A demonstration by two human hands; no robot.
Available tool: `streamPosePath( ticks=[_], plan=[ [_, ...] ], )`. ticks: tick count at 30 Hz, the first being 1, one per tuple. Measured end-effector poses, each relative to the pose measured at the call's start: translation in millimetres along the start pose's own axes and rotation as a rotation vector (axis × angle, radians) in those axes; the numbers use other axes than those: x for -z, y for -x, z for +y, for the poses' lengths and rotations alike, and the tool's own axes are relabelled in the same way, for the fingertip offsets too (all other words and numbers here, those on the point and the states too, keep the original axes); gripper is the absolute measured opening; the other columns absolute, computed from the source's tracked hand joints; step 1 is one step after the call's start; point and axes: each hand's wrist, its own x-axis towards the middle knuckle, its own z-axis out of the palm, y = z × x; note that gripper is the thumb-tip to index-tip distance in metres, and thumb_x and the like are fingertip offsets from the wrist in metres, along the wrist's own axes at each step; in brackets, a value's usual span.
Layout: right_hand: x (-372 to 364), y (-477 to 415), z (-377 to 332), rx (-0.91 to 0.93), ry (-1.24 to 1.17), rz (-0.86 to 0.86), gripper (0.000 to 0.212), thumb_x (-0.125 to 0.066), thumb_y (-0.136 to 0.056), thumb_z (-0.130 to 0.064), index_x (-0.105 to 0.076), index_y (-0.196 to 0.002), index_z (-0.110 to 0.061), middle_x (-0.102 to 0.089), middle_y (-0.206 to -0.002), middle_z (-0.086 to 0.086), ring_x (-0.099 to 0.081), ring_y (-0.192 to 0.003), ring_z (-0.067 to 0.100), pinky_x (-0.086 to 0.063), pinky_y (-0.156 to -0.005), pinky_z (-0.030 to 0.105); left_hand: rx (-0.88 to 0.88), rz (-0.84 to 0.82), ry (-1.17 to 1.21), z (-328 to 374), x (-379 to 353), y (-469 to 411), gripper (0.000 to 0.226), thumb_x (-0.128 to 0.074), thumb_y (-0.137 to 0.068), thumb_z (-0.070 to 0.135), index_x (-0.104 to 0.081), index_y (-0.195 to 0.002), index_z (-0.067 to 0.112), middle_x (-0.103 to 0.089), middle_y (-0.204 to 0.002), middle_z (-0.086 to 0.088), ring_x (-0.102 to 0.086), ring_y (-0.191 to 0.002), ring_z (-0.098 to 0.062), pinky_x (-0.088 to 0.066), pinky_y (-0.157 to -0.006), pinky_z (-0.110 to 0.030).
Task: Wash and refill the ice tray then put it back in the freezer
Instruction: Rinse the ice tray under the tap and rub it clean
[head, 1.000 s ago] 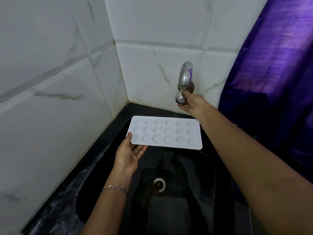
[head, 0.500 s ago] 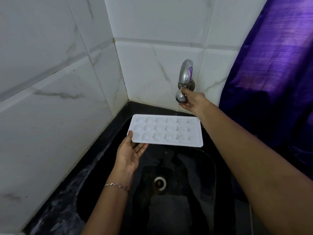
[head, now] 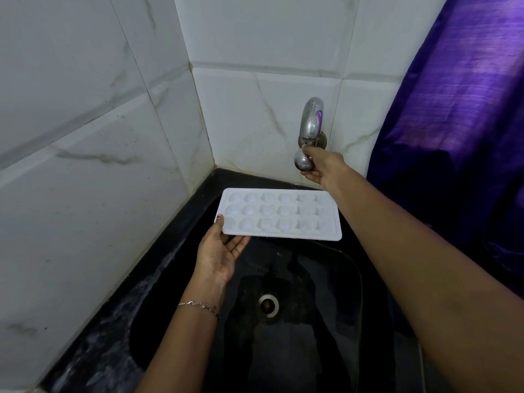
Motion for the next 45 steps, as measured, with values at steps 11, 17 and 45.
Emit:
streamPosePath(
  ticks=[11, 17, 45],
  plan=[
    [-0.8, -2.1, -0.4, -0.012, 0.005, 0.020, 0.056, -0.076, -0.078, -0.029, -0.054, -0.122, -0.003, -0.068, -0.103, 0.013, -0.069, -0.072, 0.017, -0.054, -0.048, 0.020, 0.011, -0.012, 0.029, 1.8, -1.8, -3.4, 0.025, -0.054, -0.097, 0.029, -0.057, -0.114, 0.011, -0.068, -0.101, -0.011, -0.067, -0.091, -0.027, -0.061, -0.066, -0.035],
    [0.6, -2.1, -0.6, -0.012, 0.012, 0.002, 0.054, -0.075, -0.078, -0.028, -0.056, -0.121, -0.003, -0.068, -0.100, 0.012, -0.067, -0.068, 0.015, -0.054, -0.048, 0.020, 0.016, -0.015, 0.026, -0.7, -2.2, -5.4, 0.024, -0.055, -0.096, 0.029, -0.058, -0.112, 0.011, -0.068, -0.103, -0.011, -0.067, -0.091, -0.028, -0.061, -0.067, -0.036],
    [12.7, 81.6, 82.8, 0.854, 1.611, -0.354, 0.072, -0.021, -0.099, -0.046, -0.004, -0.153, -0.001, -0.002, -0.161, 0.015, 0.001, -0.150, 0.023, 0.000, -0.120, 0.039, 0.190, -0.231, -0.066, -54.5, -48.8, -6.0, 0.029, -0.049, -0.098, 0.028, -0.066, -0.099, 0.005, -0.073, -0.085, -0.011, -0.071, -0.073, -0.019, -0.059, -0.064, -0.028]
  ],
)
